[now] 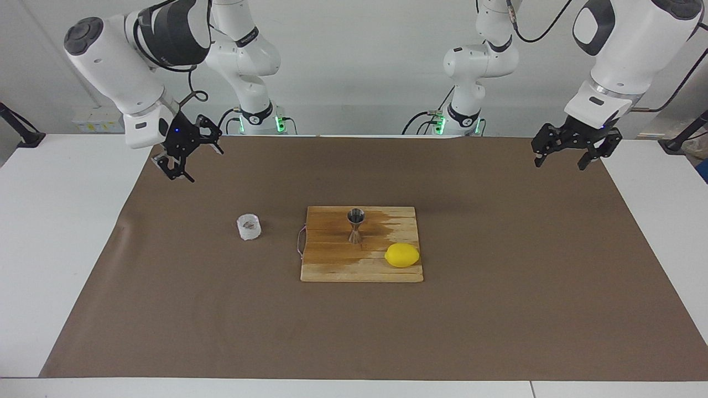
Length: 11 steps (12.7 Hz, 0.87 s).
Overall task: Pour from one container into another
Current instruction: 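Open the right gripper and reach toward the small white cup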
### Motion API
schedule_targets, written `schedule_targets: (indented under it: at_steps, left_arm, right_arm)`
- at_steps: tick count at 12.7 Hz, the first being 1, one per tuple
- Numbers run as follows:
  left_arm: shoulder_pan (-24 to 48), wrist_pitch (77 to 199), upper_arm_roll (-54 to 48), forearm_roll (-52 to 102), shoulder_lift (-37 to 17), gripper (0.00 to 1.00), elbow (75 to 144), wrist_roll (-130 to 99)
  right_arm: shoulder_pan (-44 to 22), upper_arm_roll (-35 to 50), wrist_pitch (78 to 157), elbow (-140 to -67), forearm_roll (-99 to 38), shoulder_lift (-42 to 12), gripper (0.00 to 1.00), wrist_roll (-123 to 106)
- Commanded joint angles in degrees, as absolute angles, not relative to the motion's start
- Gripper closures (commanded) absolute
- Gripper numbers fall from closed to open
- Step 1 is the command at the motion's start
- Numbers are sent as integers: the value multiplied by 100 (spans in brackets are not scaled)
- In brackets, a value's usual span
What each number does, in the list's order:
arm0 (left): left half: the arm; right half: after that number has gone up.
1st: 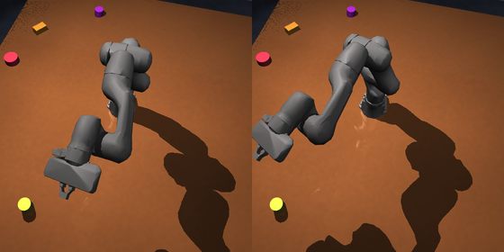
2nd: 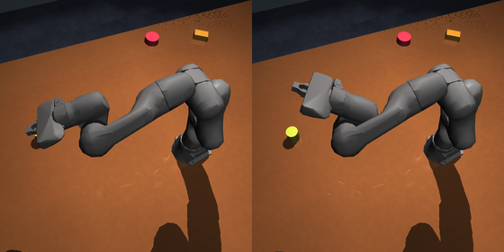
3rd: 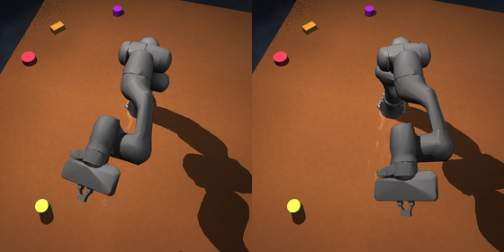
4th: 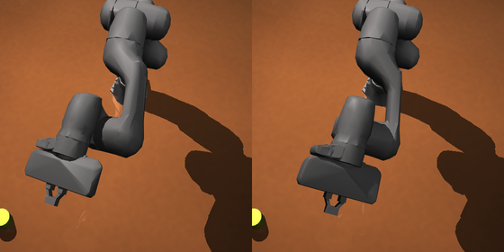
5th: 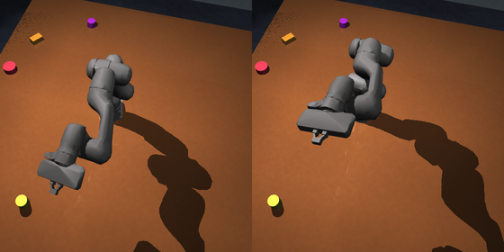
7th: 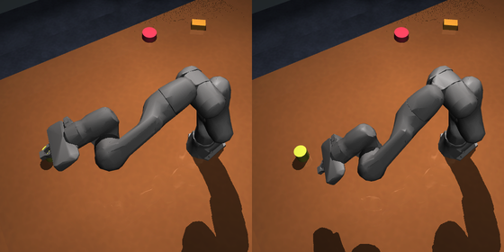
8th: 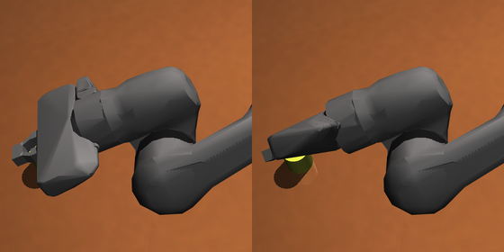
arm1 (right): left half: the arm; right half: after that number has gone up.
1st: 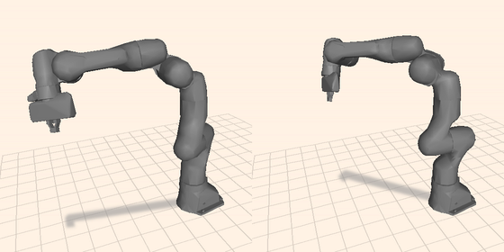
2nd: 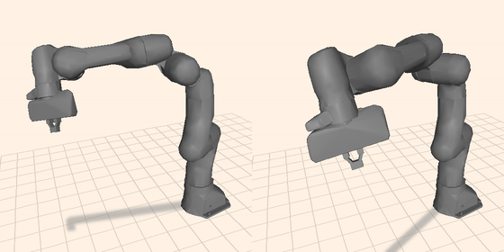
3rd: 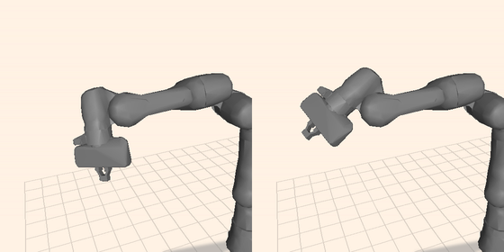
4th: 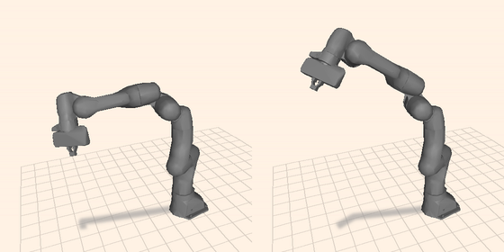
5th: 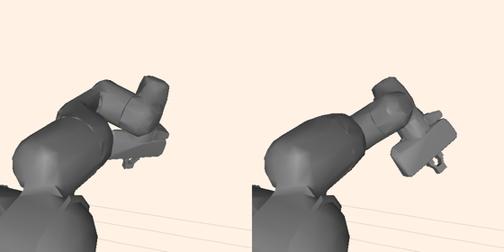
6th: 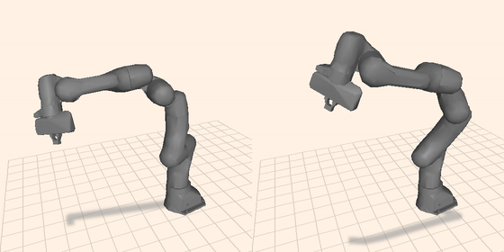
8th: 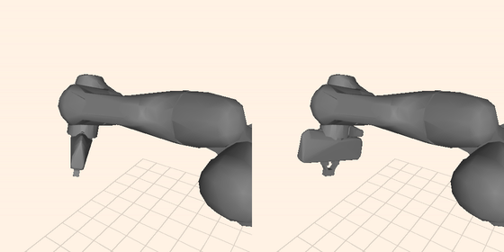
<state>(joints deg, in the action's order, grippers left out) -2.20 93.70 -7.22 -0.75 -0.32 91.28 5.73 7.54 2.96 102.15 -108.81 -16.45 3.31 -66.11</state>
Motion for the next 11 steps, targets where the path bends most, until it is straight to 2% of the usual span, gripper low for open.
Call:
schedule_targets:
  at_steps: [1, 3, 6, 11]
  left_arm:
    - [-54, 9299, -599, -123, 88, 0, 9229, 554]
    - [386, 9290, -124, -123, 88, 0, 9220, 562]
    - [369, 9299, -97, -123, 88, 0, 9237, 554]
    - [343, 9316, -97, -123, 88, 0, 9237, 519]
  right_arm:
    - [1027, 334, 10896, -11652, -2579, 318, 0, -8176]
    - [1308, 334, 10977, -11716, -3232, -191, 0, -9661]
    - [1555, 334, 11135, -12004, -4126, -587, 0, -10851]
    - [1555, 334, 11233, -12129, -4702, -949, 0, -12110]
